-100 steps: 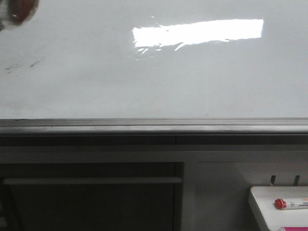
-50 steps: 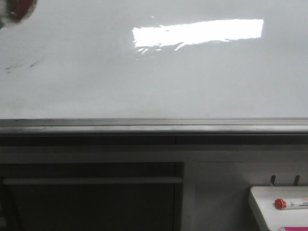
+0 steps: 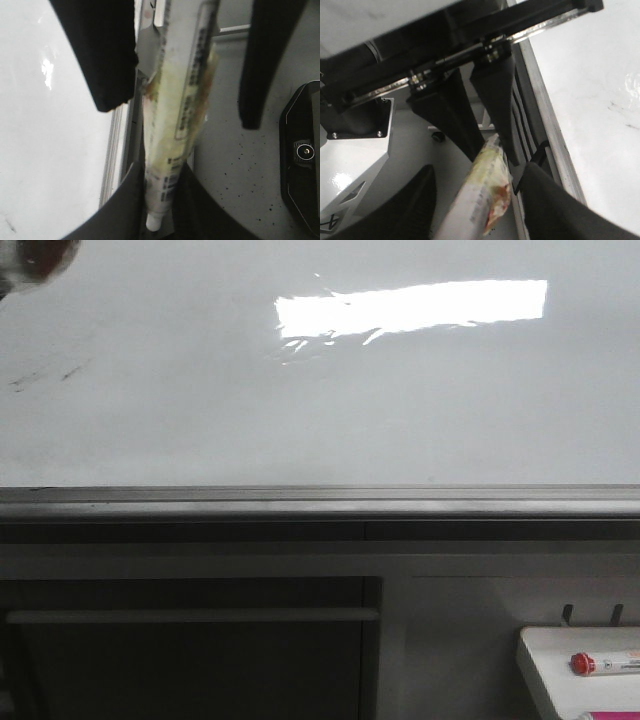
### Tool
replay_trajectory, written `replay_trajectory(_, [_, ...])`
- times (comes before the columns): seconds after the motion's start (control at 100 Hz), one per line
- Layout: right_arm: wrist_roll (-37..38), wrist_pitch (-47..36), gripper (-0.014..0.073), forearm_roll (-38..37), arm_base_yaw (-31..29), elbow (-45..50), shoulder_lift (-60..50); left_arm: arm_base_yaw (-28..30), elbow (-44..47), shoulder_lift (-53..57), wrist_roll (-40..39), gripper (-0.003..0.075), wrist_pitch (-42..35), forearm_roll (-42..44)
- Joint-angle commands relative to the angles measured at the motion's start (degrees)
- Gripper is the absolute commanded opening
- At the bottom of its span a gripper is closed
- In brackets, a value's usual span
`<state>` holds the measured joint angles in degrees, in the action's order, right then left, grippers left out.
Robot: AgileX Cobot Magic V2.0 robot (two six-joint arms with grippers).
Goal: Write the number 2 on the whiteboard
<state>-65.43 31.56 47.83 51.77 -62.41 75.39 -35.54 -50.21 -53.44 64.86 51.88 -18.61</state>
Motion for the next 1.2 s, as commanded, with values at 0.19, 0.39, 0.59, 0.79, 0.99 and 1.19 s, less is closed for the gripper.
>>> replay_trajectory(0.19, [-0.48, -2.50, 0.0345, 5.30, -0.06, -1.98, -1.33, -0.41, -2.01, 0.69, -0.14, -0.0020, -2.71, -2.34])
replay_trajectory(0.39, [-0.48, -2.50, 0.0230, 5.30, -0.06, -1.98, -1.33, -0.41, -2.01, 0.69, -0.14, -0.0020, -2.71, -2.42])
replay_trajectory(0.59, [-0.48, -2.50, 0.0123, 5.30, -0.06, -1.98, -1.33, -0.41, -2.01, 0.69, -0.14, -0.0020, -2.94, -3.55])
replay_trajectory(0.79, [-0.48, -0.53, 0.0057, 5.30, -0.06, -1.98, -1.33, -0.41, -2.01, 0.69, -0.14, -0.0020, -2.94, -3.64])
replay_trajectory(0.99, [-0.48, 1.06, -0.0064, 5.30, -0.06, -1.98, -1.33, -0.41, -2.01, 0.69, -0.14, -0.0020, -3.83, -3.64])
replay_trajectory(1.19, [-0.48, 2.42, -0.0078, 4.15, -0.06, -1.98, -1.33, -0.41, -2.67, 0.93, -0.14, -0.0020, -4.86, -3.64])
